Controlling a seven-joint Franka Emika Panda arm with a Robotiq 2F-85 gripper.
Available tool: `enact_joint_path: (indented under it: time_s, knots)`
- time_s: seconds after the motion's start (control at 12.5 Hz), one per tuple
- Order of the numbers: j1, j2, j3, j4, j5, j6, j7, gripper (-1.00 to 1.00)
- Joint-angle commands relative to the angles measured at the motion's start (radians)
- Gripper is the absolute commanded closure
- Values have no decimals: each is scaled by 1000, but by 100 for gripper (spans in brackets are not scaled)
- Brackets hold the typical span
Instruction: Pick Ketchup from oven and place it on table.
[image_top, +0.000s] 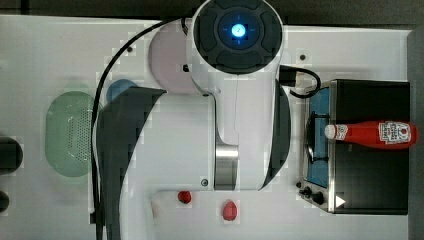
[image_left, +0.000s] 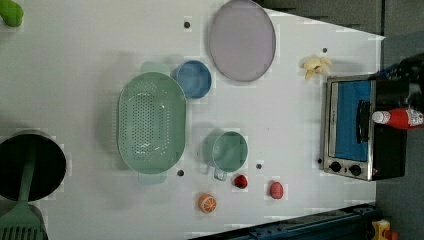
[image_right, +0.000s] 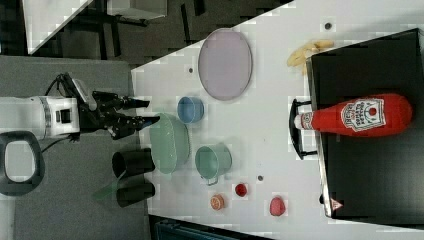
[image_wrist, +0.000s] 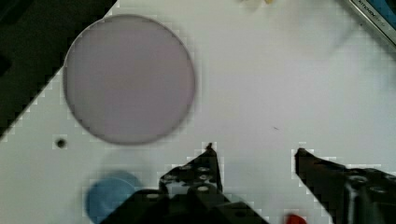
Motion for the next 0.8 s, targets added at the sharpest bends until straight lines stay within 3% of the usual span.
enact_joint_path:
  time_s: [0.08, 0.24, 0.8]
  knots:
    - [-28, -428, -36, -242, -1, -174, -56, -58]
    - [-29, -427, -37, -242, -1, -172, -56, -100]
    - [-67, -367, -176, -241, -3, -16, -56, -100]
